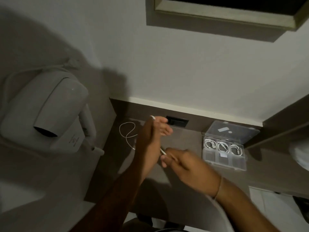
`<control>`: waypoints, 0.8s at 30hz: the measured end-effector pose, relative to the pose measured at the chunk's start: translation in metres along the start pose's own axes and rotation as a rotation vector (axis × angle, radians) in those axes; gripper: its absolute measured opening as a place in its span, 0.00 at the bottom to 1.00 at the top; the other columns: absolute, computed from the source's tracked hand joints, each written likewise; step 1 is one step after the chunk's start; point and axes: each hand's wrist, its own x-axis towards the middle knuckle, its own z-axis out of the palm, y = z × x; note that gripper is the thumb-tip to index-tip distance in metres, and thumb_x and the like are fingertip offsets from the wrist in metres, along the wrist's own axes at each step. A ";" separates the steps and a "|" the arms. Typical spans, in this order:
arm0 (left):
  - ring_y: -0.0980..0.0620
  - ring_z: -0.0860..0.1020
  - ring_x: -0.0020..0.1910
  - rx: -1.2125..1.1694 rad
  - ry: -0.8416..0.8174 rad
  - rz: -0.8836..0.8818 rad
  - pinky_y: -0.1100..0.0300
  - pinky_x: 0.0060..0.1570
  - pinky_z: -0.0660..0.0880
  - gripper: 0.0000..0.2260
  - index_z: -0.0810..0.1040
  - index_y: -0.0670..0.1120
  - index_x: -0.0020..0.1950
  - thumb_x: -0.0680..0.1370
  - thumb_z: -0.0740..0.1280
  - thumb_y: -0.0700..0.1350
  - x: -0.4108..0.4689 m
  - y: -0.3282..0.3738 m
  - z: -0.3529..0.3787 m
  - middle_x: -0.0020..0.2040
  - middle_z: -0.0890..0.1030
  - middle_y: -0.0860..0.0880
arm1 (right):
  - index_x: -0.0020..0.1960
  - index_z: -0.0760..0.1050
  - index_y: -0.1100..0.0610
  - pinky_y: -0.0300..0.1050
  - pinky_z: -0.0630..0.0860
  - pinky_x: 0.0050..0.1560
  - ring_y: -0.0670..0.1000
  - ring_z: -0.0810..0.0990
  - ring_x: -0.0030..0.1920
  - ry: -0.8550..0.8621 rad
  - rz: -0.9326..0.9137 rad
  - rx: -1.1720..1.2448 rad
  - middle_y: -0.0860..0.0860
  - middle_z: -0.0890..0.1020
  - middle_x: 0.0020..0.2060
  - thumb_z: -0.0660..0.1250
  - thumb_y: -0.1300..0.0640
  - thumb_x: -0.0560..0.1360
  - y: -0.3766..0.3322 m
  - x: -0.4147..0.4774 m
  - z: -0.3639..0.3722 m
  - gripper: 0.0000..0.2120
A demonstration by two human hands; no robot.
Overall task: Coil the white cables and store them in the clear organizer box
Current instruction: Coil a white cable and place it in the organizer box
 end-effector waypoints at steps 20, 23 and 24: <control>0.39 0.87 0.49 -0.240 -0.159 0.179 0.49 0.53 0.85 0.18 0.73 0.37 0.45 0.90 0.50 0.39 -0.018 0.078 0.003 0.46 0.87 0.35 | 0.39 0.70 0.44 0.32 0.70 0.37 0.40 0.73 0.31 0.046 0.030 0.250 0.40 0.75 0.31 0.57 0.52 0.88 -0.049 -0.013 -0.024 0.18; 0.47 0.88 0.42 -0.014 -0.146 0.234 0.56 0.42 0.86 0.17 0.72 0.34 0.48 0.90 0.49 0.38 -0.030 0.076 0.008 0.45 0.87 0.42 | 0.45 0.76 0.45 0.42 0.75 0.40 0.45 0.78 0.35 -0.090 0.020 -0.006 0.44 0.79 0.35 0.59 0.52 0.87 -0.064 -0.019 -0.053 0.14; 0.52 0.86 0.37 0.093 -0.137 0.266 0.59 0.36 0.83 0.17 0.73 0.36 0.48 0.90 0.51 0.40 -0.032 0.075 0.008 0.42 0.86 0.49 | 0.45 0.79 0.47 0.44 0.77 0.40 0.46 0.79 0.35 -0.094 0.033 -0.043 0.46 0.81 0.35 0.60 0.52 0.86 -0.070 -0.021 -0.063 0.13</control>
